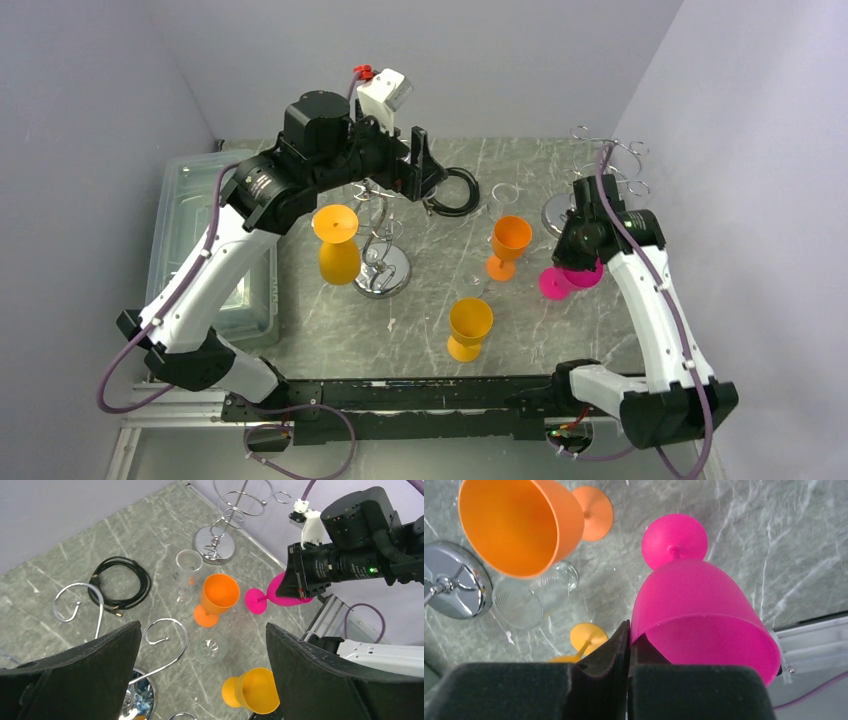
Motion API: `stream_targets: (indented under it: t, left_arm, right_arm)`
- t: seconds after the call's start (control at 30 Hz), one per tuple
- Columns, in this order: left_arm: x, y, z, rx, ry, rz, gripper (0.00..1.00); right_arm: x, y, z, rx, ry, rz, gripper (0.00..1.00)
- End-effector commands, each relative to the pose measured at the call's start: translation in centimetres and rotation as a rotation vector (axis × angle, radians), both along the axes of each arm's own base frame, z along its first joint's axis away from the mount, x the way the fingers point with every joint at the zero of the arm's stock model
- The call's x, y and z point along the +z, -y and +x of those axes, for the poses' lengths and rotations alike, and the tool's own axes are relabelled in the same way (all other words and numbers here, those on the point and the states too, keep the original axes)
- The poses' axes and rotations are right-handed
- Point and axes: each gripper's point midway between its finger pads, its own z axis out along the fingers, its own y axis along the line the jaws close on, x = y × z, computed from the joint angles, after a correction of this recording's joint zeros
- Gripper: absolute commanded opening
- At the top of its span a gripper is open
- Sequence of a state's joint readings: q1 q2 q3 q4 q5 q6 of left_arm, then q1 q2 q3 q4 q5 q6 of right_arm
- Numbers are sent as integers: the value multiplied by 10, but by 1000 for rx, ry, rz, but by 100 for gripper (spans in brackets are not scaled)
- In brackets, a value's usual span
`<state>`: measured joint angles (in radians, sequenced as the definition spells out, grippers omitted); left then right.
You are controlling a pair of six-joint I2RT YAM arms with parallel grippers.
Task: Take the wine glass off the wine glass rack
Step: Place the wine glass at the center of the board.
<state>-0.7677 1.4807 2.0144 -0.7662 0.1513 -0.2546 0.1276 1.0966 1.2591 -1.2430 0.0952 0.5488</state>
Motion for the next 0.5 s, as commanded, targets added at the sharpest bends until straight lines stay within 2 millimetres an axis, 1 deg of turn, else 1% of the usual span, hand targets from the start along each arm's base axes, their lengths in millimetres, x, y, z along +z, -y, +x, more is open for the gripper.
stream_targets:
  t: [0.0, 0.13, 0.23, 0.37, 0.47]
  left_arm:
    - [19, -18, -4, 46, 84, -10, 100]
    - [19, -24, -2, 75, 108, 5, 99]
    - [22, -29, -3, 88, 130, 9, 99]
    - [23, -33, -3, 102, 145, 14, 99]
    - [23, -35, -2, 106, 151, 17, 99]
  right_arm:
    - [1, 6, 45, -2, 87, -50, 0]
    - [-12, 2, 72, -2, 83, -51, 0]
    - [-24, -3, 89, 14, 57, -40, 0]
    - [-30, -8, 105, 25, 42, -28, 0]
    - [-33, -9, 111, 29, 33, -29, 0]
